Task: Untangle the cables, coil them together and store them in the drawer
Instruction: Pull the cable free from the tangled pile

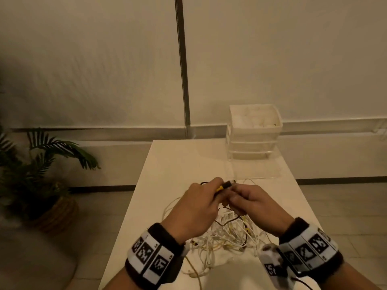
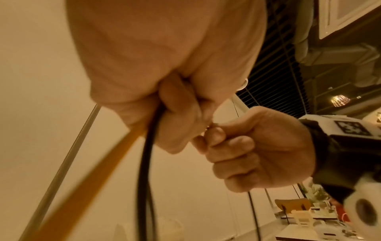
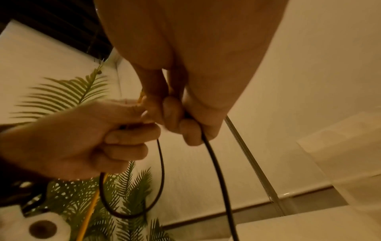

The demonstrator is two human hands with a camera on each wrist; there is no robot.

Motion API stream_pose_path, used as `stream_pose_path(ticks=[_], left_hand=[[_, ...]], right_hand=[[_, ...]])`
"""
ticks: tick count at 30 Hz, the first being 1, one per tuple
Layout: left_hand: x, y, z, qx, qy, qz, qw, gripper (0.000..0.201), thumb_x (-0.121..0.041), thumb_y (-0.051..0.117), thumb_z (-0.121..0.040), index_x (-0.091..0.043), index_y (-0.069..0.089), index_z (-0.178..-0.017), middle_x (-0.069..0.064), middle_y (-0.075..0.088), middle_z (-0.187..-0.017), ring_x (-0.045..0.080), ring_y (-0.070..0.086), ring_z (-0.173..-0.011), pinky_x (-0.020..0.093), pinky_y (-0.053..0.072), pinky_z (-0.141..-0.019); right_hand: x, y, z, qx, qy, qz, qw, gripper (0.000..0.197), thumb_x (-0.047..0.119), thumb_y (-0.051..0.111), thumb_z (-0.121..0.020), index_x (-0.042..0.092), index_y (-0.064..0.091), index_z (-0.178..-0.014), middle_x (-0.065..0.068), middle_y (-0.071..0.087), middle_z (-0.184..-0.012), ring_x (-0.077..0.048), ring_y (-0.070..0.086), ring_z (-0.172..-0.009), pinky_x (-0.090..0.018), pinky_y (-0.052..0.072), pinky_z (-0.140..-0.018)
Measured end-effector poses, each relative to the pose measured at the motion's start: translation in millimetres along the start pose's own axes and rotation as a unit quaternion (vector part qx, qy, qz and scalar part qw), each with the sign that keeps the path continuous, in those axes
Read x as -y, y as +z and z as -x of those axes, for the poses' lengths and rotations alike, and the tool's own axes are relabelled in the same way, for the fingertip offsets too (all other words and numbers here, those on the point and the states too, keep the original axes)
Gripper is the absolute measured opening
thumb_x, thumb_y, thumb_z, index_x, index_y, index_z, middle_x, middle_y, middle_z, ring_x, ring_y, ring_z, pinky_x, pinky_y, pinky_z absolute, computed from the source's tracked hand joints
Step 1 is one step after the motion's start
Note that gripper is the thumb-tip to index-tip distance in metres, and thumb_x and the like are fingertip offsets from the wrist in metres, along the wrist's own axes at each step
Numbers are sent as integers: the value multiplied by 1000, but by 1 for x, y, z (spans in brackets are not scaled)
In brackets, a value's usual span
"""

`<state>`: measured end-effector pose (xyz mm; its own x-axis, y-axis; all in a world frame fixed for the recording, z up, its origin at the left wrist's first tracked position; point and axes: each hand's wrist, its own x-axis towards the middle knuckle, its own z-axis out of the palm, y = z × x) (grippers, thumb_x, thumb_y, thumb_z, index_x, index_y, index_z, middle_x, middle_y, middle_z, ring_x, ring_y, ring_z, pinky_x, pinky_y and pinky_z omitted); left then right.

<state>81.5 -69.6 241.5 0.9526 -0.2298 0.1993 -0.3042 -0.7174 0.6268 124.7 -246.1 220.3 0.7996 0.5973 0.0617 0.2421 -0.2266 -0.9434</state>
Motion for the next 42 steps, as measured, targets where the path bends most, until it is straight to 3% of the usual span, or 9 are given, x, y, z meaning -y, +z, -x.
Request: stream_pose_path(ticks=[9, 15, 17, 21, 24, 28, 31, 35, 42], left_hand=[[-22, -58, -25, -332, -16, 34, 943, 22, -16, 45, -102, -19, 52, -81, -13, 43, -59, 0, 43, -49, 13, 32, -44], [-31, -42, -8, -368, 31, 49, 928, 41, -10, 45, -101, -14, 45, -142, -20, 43, -63, 1, 46, -50, 9, 33, -48], [-29, -37, 4, -368, 92, 56, 924, 51, -4, 45, -98, -13, 36, -148, -18, 37, -58, 3, 37, -45, 10, 30, -48], [-23, -20, 0, -138, 107, 24, 984, 65, 1, 47, -97, -35, 33, -150, -13, 43, -57, 8, 40, -50, 16, 34, -49], [-15, -14, -9, -66, 74, 13, 995, 59, -7, 47, -100, -40, 36, -147, -8, 52, -62, 8, 42, -49, 22, 32, -49], [-15, -20, -14, -95, 73, -18, 993, 32, -7, 51, -97, -28, 53, -122, 1, 69, -79, 10, 56, -58, 31, 47, -55], [-16, -26, -15, -124, 49, -26, 991, 7, -12, 50, -98, -18, 47, -98, 6, 64, -70, 20, 52, -56, 44, 43, -51], [-22, -37, -16, -210, 45, -19, 976, 11, -20, 46, -100, -12, 48, -94, 0, 53, -62, 19, 47, -56, 31, 32, -44], [-20, -74, -17, -373, 9, 12, 928, 7, -17, 44, -101, -17, 50, -97, -11, 46, -64, 1, 48, -54, 17, 39, -46]], right_hand=[[-60, 27, -15, -36, 54, 81, 995, 28, 12, 43, -100, 17, 62, -81, 4, 68, -82, -5, 61, -80, -28, 45, -79], [-47, 17, -35, -153, 56, -52, 985, 31, 15, 36, -103, 4, 56, -82, -20, 64, -75, -35, 63, -77, -45, 55, -83], [-28, 9, -34, -166, 28, -62, 984, 31, 17, 35, -103, 9, 57, -82, -9, 57, -62, -32, 58, -66, -48, 52, -75], [8, -1, -30, -156, -24, -65, 985, 34, 14, 37, -103, 17, 58, -76, 7, 39, -55, -15, 37, -51, -37, 33, -56], [29, 2, -19, -90, -35, -97, 991, 25, 2, 36, -101, -2, 49, -80, 1, 38, -59, -19, 29, -54, -37, 25, -54], [46, -2, -4, -72, -54, -124, 988, 32, 10, 36, -102, 13, 59, -79, -4, 38, -58, -15, 31, -52, -24, 27, -51], [48, -3, 1, -59, -77, -93, 991, 29, 12, 37, -103, 11, 65, -109, -9, 48, -62, -21, 38, -56, -20, 36, -52], [29, 6, -1, -52, -89, -72, 992, 29, 21, 40, -97, 18, 65, -111, 0, 63, -72, -20, 51, -66, -35, 44, -67], [-22, 26, -8, -50, -51, 32, 997, 24, 14, 39, -101, 20, 59, -91, 2, 63, -81, -9, 59, -76, -28, 49, -76]])
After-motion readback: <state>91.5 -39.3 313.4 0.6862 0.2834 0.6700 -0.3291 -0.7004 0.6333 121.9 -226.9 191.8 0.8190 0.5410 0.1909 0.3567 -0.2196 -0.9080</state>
